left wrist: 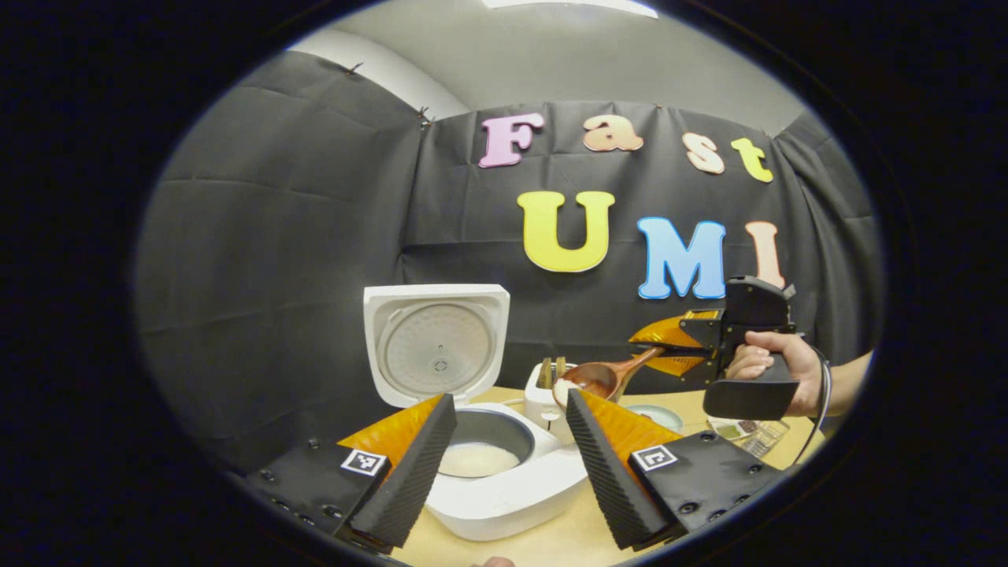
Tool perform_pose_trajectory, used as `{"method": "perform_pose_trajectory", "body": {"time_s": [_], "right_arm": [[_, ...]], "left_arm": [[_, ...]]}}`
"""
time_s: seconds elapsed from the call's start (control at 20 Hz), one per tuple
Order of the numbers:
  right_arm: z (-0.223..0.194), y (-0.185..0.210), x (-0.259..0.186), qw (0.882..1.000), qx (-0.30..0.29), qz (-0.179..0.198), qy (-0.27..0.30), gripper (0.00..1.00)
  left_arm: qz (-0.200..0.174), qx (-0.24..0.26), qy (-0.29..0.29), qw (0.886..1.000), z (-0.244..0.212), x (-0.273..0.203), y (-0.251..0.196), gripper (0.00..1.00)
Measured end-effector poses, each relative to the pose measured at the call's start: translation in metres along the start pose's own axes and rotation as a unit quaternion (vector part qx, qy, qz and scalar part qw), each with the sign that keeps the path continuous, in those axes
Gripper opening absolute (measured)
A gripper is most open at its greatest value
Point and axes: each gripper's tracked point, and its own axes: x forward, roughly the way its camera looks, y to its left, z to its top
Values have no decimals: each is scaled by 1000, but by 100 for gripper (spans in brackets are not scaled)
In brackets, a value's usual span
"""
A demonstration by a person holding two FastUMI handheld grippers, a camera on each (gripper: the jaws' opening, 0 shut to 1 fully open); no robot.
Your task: Close the left gripper, press the button to open the rice cooker; take a wooden spoon from the chopstick holder with the right hand, scoop a spoonful of rice and pour it into the rice cooker, then put the wooden spoon back into the chopstick holder.
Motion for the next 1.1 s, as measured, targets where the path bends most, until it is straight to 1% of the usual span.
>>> {"method": "perform_pose_trajectory", "body": {"time_s": [0.3, 0.4, 0.45, 0.5, 0.55, 0.6, 0.65, 0.7, 0.75, 0.8, 0.9, 0.95, 1.0, 1.05, 1.1], "right_arm": [[-38, -2, 64, 997, -60, -12, 47, 11], [-52, -4, 83, 994, -85, -18, 60, 11], [-62, -6, 92, 992, -103, -25, 66, 10], [-69, -8, 97, 990, -121, -35, 70, 11], [-76, -9, 107, 985, -149, -43, 75, 11], [-86, -12, 116, 978, -184, -52, 81, 11], [-94, -12, 123, 971, -217, -58, 86, 11], [-103, -12, 129, 961, -254, -63, 92, 11], [-111, -10, 134, 949, -293, -68, 97, 11], [-118, -7, 135, 934, -335, -68, 103, 11], [-130, -1, 142, 892, -432, -61, 118, 11], [-135, 5, 142, 861, -490, -50, 125, 11], [-140, 13, 141, 835, -534, -38, 126, 11], [-142, 24, 137, 807, -577, -20, 126, 11], [-146, 35, 133, 779, -615, 2, 125, 11]], "left_arm": [[18, 4, 5, 1000, -4, 1, 22, 98], [27, 2, 3, 1000, -2, 3, 29, 98], [31, -1, 3, 1000, -1, 1, 34, 100], [34, -4, 3, 999, 0, 1, 37, 100], [37, -5, 0, 999, 2, -2, 41, 100], [42, -5, -1, 999, 3, -1, 46, 100], [46, -4, 1, 999, 1, 0, 49, 93], [51, -4, 2, 999, 0, -1, 55, 94], [57, -5, 5, 998, -4, -3, 61, 96], [62, -7, 8, 998, -7, -5, 66, 97], [70, -12, 10, 997, -11, -8, 73, 100], [73, -14, 10, 997, -11, -9, 75, 100], [75, -16, 11, 997, -11, -9, 76, 100], [76, -16, 11, 997, -12, -9, 77, 97], [78, -15, 11, 997, -13, -11, 78, 97]]}}
